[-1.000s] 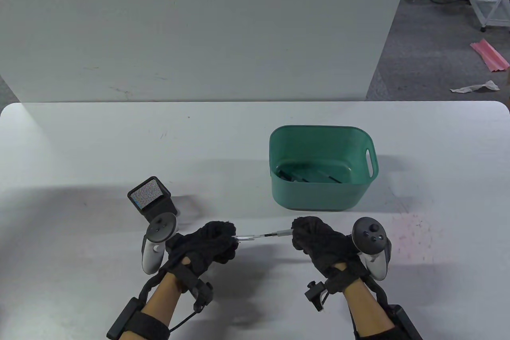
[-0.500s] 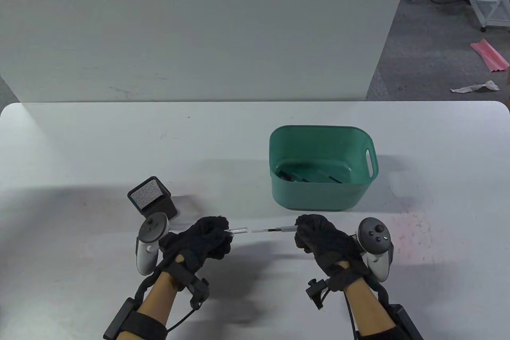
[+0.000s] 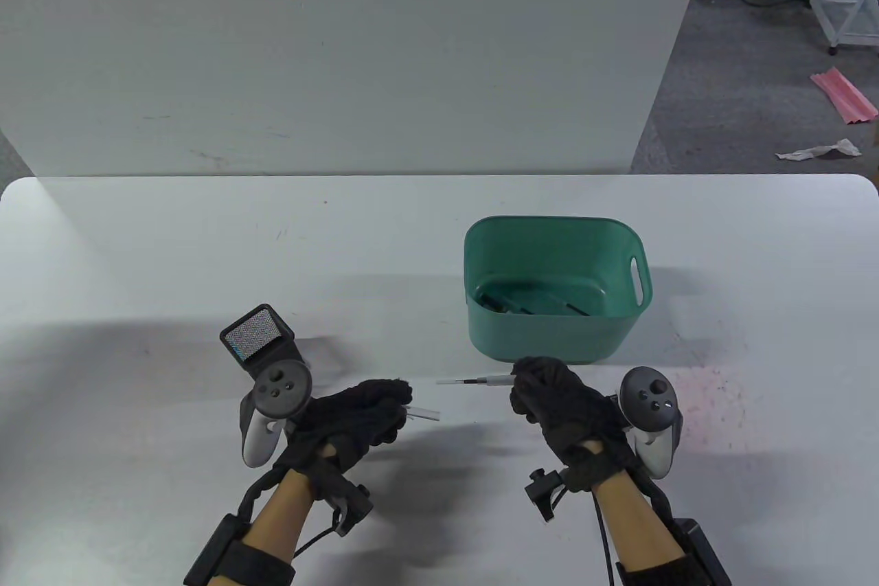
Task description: Disassemble pens into components
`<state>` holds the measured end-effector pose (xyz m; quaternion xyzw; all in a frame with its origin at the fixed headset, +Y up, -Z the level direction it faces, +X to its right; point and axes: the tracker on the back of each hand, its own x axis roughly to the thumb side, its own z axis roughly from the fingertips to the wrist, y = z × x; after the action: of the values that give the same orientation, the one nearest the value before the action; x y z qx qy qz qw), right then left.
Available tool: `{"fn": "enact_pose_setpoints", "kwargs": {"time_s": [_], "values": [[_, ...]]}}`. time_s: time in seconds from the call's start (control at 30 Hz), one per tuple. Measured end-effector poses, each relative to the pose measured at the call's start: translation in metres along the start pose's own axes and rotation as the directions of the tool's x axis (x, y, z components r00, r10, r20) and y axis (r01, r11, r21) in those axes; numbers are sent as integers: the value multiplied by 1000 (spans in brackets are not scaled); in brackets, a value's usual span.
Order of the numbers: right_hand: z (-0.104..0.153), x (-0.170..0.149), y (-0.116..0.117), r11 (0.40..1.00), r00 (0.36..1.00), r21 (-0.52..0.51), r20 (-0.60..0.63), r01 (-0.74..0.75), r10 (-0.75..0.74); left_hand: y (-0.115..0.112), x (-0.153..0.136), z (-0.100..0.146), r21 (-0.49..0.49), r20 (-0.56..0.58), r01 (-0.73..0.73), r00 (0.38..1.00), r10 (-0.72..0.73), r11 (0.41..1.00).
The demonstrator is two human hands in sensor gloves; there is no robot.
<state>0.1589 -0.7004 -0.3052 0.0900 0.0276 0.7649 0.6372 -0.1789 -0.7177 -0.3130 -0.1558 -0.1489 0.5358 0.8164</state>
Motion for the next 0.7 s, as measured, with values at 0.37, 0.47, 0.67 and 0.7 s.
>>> {"fn": "enact_pose_setpoints", "kwargs": {"time_s": [0.37,0.47,0.67,0.7], "values": [[5,9,-3,999,998,-14,35,45,-45,4,25,-12,147,19,5,1000,-7,989],[8,13,-10,997,997,-38,49,60,-59,10,53,-38,139,7,41,999,-43,989],[12,13,-19,998,998,-61,52,34,-31,10,108,-98,93,-54,340,940,-336,936],[12,12,-19,997,998,-64,48,36,-33,8,115,-109,71,-63,380,924,-376,922]]}}
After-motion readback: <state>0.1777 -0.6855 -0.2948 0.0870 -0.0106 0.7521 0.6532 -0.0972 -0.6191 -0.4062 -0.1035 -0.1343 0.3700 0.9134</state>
